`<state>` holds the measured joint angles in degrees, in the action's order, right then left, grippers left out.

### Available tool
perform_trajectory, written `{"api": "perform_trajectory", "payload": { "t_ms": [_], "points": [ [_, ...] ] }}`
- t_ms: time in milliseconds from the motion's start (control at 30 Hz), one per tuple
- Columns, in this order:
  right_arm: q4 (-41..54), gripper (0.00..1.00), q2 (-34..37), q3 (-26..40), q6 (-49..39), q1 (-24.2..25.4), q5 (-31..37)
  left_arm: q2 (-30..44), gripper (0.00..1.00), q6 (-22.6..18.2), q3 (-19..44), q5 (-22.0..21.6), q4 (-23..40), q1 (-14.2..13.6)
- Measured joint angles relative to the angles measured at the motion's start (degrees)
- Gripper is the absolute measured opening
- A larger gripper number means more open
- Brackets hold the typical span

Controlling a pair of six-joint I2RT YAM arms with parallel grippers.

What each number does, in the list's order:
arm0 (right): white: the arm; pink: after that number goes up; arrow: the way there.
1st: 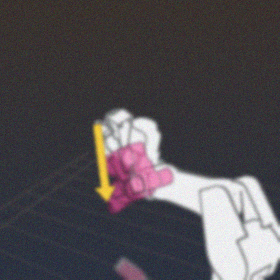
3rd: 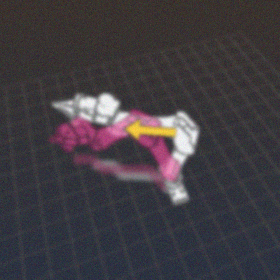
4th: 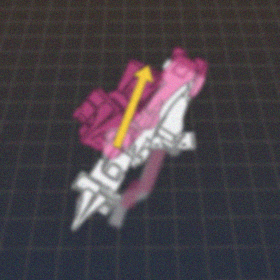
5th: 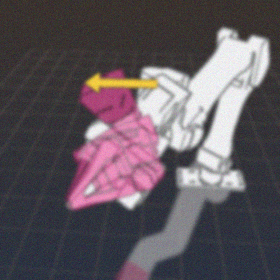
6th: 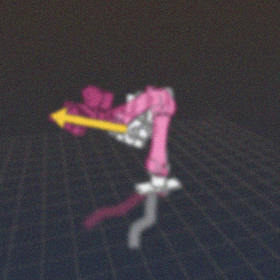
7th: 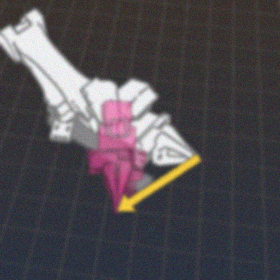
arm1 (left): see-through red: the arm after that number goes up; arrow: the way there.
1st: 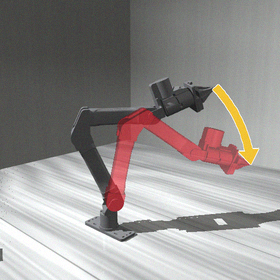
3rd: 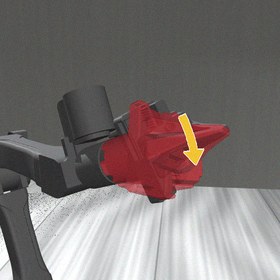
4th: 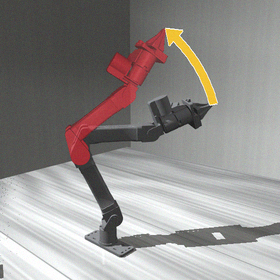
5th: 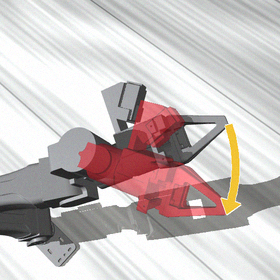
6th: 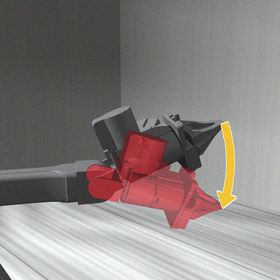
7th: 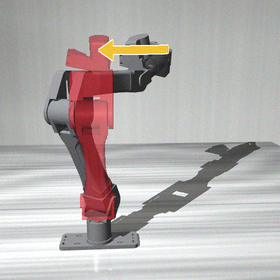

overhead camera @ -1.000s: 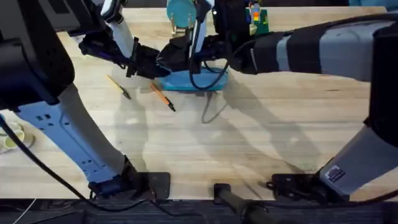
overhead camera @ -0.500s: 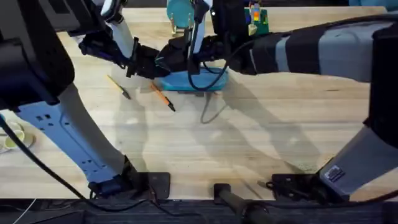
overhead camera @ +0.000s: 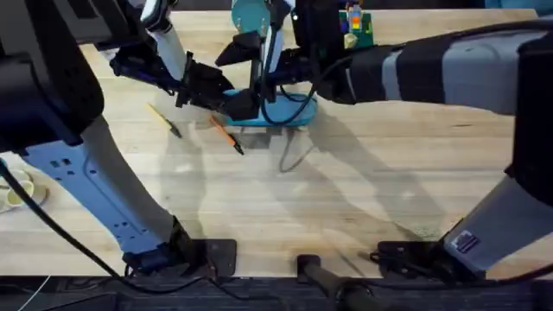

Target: Unzip the bag, pick up the pens from the table one at a time and place them inside, then zip the bag closed.

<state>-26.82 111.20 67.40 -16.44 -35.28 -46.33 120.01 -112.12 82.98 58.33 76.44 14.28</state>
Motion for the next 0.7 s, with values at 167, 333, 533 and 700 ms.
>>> {"api": "perform_trajectory", "payload": {
  "t_ms": [167,333,533,700],
  "points": [
    [0.01,0.995,0.0,0.0,4.48,2.18,-0.02,-0.02,0.041,0.0,0.0,0.0,0.0,0.0],
    [0.04,0.995,-0.02,0.0,7.77,4.84,-0.01,-0.02,0.041,0.0,0.0,0.0,0.0,0.0],
    [1.01,0.996,-1.7,0.0,9.05,6.01,0.0,0.0,0.641,-0.15,0.0,-0.07,-0.2,0.0],
    [3.67,0.996,-5.6,0.07,9.21,7.02,-0.19,-0.01,0.991,-0.04,0.0,-0.07,-0.21,0.0]
  ]
}}
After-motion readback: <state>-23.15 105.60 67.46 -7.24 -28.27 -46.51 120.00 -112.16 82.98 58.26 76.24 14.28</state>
